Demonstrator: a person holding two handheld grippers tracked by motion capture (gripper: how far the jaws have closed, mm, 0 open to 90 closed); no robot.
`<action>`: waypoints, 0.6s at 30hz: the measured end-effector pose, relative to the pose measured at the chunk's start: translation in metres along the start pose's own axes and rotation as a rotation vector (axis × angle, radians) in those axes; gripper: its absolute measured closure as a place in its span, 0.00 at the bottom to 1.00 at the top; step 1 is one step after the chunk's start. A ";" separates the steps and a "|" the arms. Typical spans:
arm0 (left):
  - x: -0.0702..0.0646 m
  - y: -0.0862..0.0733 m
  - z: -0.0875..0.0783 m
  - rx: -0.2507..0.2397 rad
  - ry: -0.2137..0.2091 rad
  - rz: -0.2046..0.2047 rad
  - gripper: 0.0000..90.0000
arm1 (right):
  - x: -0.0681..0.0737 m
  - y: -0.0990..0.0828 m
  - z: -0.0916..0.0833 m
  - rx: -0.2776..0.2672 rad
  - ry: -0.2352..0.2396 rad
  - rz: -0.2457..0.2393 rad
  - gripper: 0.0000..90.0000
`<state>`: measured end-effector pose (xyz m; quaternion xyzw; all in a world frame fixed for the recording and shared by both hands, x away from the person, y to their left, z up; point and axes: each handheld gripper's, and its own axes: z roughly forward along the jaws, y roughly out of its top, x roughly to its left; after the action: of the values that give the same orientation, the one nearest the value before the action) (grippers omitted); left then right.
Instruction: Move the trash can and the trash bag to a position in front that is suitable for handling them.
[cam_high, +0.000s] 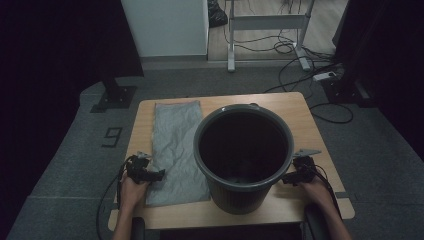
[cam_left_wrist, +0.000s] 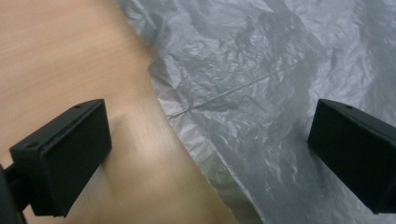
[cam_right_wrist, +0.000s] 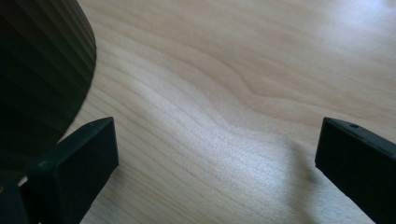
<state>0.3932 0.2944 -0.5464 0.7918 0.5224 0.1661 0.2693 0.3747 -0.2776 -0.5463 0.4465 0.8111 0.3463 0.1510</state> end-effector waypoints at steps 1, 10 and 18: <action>0.002 0.004 0.003 -0.001 0.004 -0.005 0.00 | 0.000 0.000 0.002 0.010 0.001 0.000 0.00; 0.014 0.043 0.036 -0.046 0.034 -0.044 0.00 | 0.001 -0.004 0.009 0.010 -0.040 -0.054 0.00; 0.028 0.049 0.022 -0.060 -0.023 -0.058 0.00 | 0.001 -0.008 0.009 -0.024 -0.036 -0.058 0.00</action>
<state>0.4525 0.2992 -0.5357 0.7698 0.5368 0.1648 0.3034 0.3744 -0.2762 -0.5580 0.4271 0.8168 0.3433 0.1806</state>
